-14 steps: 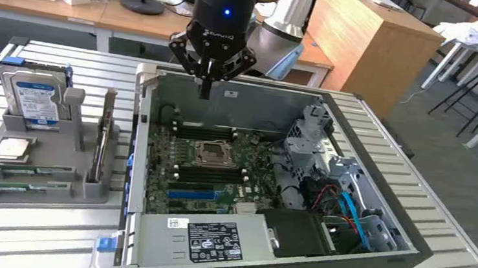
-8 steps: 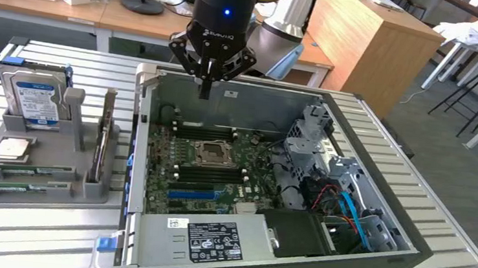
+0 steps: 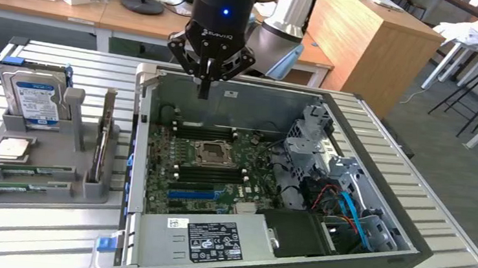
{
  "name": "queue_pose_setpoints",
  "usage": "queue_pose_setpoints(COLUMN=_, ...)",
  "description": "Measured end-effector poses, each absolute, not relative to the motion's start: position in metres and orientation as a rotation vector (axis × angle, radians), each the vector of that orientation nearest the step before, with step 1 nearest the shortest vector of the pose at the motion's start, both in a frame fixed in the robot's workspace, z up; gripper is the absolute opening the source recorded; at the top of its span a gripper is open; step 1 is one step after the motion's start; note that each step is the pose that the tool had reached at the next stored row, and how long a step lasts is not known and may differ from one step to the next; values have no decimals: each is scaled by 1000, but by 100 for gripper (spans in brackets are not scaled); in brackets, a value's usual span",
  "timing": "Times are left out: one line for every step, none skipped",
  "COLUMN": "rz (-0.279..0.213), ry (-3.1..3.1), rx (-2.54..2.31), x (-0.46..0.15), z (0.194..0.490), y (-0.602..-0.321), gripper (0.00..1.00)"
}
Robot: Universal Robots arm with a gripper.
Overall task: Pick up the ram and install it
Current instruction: 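Reach for the ram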
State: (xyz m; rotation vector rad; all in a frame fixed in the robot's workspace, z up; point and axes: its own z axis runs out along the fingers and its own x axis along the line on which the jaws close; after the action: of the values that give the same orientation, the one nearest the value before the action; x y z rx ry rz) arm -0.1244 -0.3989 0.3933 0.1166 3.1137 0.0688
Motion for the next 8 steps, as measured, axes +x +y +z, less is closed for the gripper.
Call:
queue_pose_setpoints(rz=69, ry=3114, rx=117, x=-125, z=393, y=-399, gripper=10)
queue_pose_setpoints(rz=69, ry=3114, rx=117, x=-127, z=393, y=-399, gripper=10)
queue_pose_setpoints(rz=69, ry=3114, rx=117, x=-128, z=393, y=-399, gripper=10)
queue_pose_setpoints(rz=69, ry=3114, rx=117, x=-130, z=393, y=-399, gripper=10)
queue_pose_setpoints(rz=69, ry=3114, rx=117, x=-131, z=393, y=-399, gripper=10)
queue_pose_setpoints(rz=69, ry=3114, rx=117, x=-133, z=393, y=-399, gripper=10)
queue_pose_setpoints(rz=69, ry=3114, rx=117, x=-134, z=393, y=-399, gripper=10)
queue_pose_setpoints(rz=69, ry=3114, rx=117, x=-135, z=393, y=-399, gripper=10)
